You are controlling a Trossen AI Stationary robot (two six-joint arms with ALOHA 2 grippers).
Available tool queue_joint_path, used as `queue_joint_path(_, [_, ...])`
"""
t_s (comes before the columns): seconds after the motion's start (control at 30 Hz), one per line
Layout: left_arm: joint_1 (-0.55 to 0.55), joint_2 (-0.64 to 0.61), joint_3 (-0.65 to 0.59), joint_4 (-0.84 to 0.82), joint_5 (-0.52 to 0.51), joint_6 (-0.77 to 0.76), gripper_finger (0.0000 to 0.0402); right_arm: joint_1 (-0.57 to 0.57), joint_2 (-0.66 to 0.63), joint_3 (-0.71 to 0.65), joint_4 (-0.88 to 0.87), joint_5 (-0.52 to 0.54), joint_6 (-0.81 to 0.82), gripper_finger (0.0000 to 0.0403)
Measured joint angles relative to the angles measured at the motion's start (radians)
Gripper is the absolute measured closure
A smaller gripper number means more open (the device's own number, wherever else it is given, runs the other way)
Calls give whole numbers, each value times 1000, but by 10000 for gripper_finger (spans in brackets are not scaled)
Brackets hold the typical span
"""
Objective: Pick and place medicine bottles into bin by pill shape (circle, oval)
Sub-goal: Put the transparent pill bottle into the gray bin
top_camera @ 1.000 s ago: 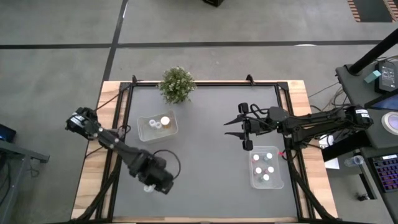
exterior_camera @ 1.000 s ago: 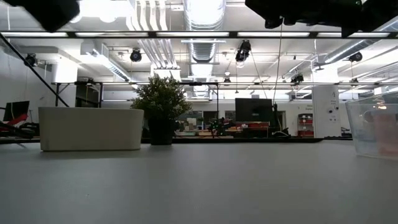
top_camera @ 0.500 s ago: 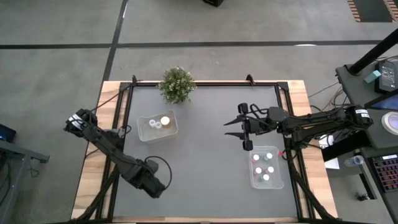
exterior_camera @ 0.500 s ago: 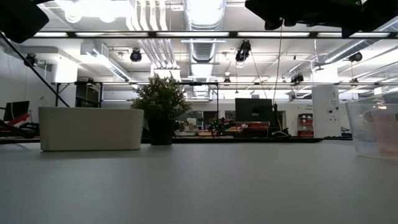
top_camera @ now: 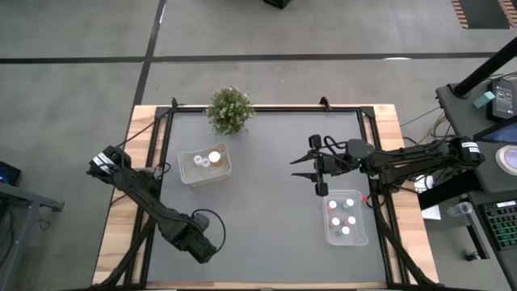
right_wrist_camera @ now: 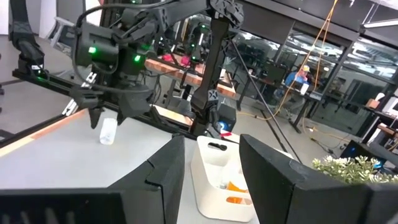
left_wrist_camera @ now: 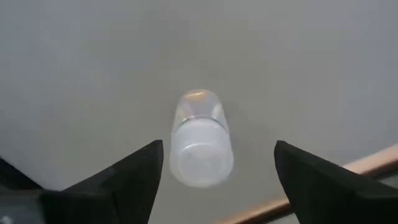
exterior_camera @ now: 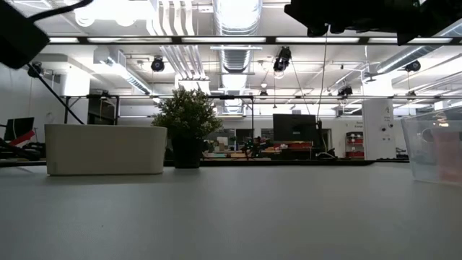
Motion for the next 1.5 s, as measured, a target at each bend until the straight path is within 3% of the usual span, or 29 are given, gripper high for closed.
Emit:
queue_joint_path(0.27, [-3, 64, 4, 6, 32, 78, 128, 0, 0, 0, 0, 0, -3, 259])
queue_joint_path(0.73, [-3, 29, 4, 4, 32, 91, 286, 0, 0, 0, -7, 0, -10, 259])
queue_joint_path(1.07, [16, -10, 47, 1, 28, 200, 284, 0, 0, 0, -6, 1, -11, 259])
queue_joint_path(1.3, [151, -13, 125, -78, -6, 438, 278, 0, 0, 0, -16, 1, -11, 259])
queue_joint_path(1.5, [291, -13, 220, -269, -87, 719, 276, 0, 0, 0, -40, 1, -19, 259])
